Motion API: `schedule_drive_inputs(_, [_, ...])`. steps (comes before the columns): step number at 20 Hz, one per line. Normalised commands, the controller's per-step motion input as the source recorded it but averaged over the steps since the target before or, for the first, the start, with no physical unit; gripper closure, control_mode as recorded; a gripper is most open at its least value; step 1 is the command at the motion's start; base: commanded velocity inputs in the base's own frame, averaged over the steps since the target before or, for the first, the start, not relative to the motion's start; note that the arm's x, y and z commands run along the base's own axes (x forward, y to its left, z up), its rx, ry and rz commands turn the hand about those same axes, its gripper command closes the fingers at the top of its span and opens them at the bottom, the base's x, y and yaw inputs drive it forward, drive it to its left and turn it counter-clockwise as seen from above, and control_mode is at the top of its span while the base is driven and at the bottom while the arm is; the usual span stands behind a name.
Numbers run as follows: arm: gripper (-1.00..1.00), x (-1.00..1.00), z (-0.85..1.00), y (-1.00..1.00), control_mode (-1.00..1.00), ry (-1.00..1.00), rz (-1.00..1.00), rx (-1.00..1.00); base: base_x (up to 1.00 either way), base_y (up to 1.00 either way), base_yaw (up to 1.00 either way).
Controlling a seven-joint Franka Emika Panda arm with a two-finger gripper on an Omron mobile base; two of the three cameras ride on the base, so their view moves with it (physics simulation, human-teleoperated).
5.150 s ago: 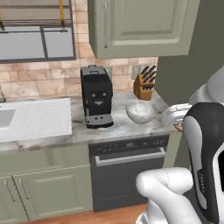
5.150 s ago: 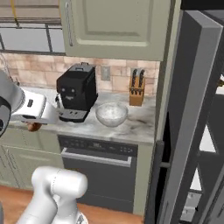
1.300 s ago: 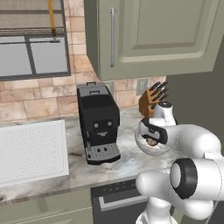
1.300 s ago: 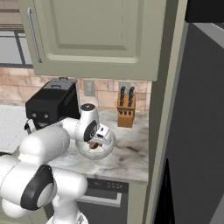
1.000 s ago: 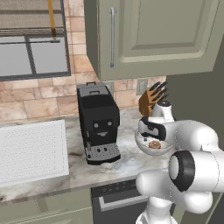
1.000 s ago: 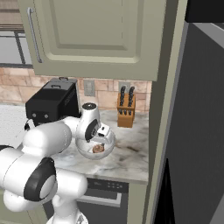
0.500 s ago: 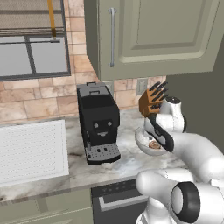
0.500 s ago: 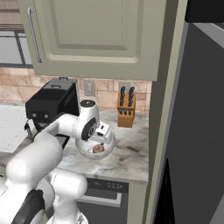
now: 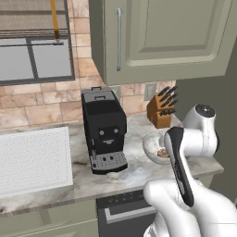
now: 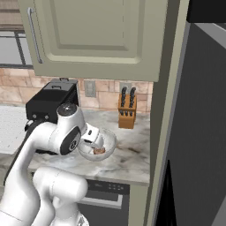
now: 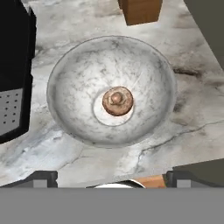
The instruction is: Take the shrimp, sweet potato, and mushroom from the freezer and place them in the bowl on the counter.
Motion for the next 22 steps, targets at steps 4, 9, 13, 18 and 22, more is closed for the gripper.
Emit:
schedule_drive_inputs(4, [-1.00,-0.43,0.90,0.40,-1.00,-0.06,0.00,-0.02,0.00,0.00,0.00])
schedule_drive_inputs(9, [-1.00,-0.28,0.89,0.42,-1.00,0.02,0.00,-0.02,0.00,0.00,0.00])
schedule_drive_inputs(13, [-1.00,-0.66,0.28,0.27,-1.00,0.02,0.03,-0.03,0.00,0.00,0.00])
schedule_drive_inputs(18, [-1.00,-0.80,0.02,0.06,-1.00,0.02,0.08,0.00,0.00,0.00,0.00])
schedule_drive_inputs(22, [-1.00,-0.69,0.00,-0.01,-1.00,-0.01,0.08,0.00,0.00,0.00,0.00])
